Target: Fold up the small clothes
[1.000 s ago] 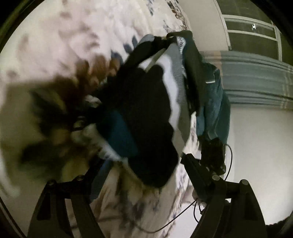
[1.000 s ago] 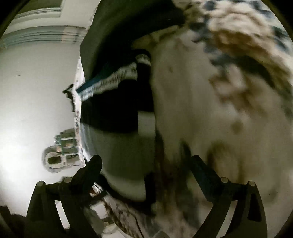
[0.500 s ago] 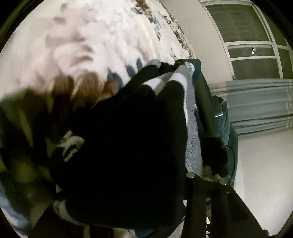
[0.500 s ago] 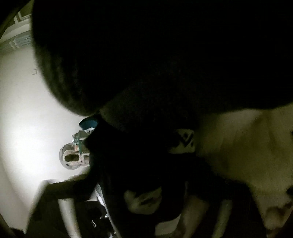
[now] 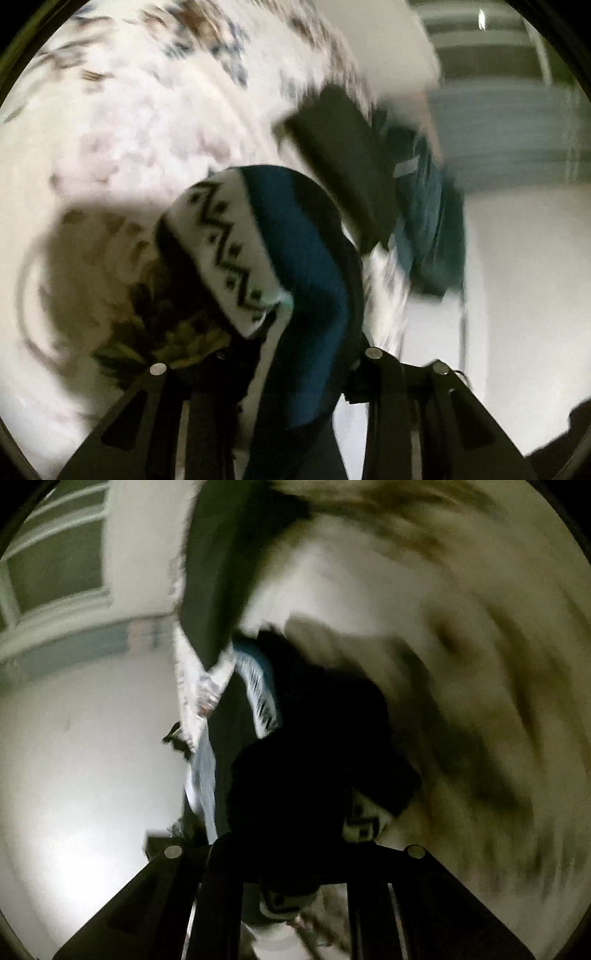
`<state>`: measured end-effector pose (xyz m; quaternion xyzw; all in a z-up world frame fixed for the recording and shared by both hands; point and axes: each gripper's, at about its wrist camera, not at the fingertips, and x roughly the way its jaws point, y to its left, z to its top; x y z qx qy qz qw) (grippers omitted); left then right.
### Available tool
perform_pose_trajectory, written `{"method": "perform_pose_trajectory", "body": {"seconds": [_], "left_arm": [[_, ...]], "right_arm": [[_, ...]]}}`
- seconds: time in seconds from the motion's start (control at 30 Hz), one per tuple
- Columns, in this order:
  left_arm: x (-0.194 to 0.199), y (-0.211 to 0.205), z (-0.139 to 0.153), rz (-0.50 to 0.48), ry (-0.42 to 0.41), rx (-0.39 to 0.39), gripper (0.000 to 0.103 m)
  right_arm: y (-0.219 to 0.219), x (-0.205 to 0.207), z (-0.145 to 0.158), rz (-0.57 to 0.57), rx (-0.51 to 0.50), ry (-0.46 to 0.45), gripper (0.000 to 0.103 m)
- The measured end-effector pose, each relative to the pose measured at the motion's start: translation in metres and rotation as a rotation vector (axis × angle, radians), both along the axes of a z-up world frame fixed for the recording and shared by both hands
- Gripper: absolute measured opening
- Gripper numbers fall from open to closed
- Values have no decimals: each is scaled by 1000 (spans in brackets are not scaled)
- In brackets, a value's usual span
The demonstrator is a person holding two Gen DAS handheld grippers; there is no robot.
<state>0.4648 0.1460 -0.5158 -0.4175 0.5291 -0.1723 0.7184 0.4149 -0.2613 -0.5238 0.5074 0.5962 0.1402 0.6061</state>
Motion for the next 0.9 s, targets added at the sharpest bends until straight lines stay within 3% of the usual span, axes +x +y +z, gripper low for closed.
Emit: {"method": "perform_pose_trajectory", "body": {"seconds": [0.03, 0.07, 0.1, 0.17, 0.2, 0.23, 0.27, 0.37, 0.4, 0.53, 0.6, 0.67, 0.73, 0.8, 0.83, 0.87, 0.9], "left_arm": [[2, -2, -8, -39, 25, 33, 40], [5, -4, -20, -71, 66, 85, 58], [4, -4, -34, -78, 119, 136, 66], [2, 1, -49, -65, 172, 132, 66], [-6, 4, -45, -38, 156, 129, 66], [-13, 6, -39, -14, 136, 125, 66], [-23, 10, -30, 16, 113, 132, 66], [-70, 24, 1, 122, 64, 211, 66], [-93, 29, 8, 167, 69, 277, 66], [-144, 24, -13, 159, 171, 539, 66], [-162, 18, -47, 102, 258, 621, 66], [-171, 10, -64, 84, 242, 657, 68], [-166, 4, -66, 82, 226, 668, 79], [-157, -1, -71, 93, 243, 659, 97], [-154, -2, -75, 95, 244, 649, 103], [-150, -4, -79, 102, 248, 652, 103], [-148, -6, -82, 112, 257, 670, 103]], "right_arm": [[2, -31, -4, -21, -28, 40, 15], [5, -49, -12, -22, -47, 72, 19], [6, -59, -21, -19, -51, 102, 21], [10, -76, -47, 8, -47, 187, 32], [8, -78, -52, 24, -45, 202, 39], [7, -85, -56, 28, -43, 220, 54], [-1, -93, -56, 26, -45, 233, 61], [-20, -108, -51, 89, -83, 270, 62], [-27, -111, -51, 105, -85, 287, 62], [-53, -115, -35, 181, -155, 329, 62], [-63, -100, -26, 224, -222, 292, 67], [-67, -72, -20, 236, -266, 219, 69], [-57, -28, -10, 274, -278, 105, 69], [-40, 35, -1, 313, -307, -17, 72], [-31, 52, -4, 334, -321, -60, 80], [-20, 74, -9, 365, -355, -101, 90], [-1, 92, -3, 390, -389, -112, 91]]}}
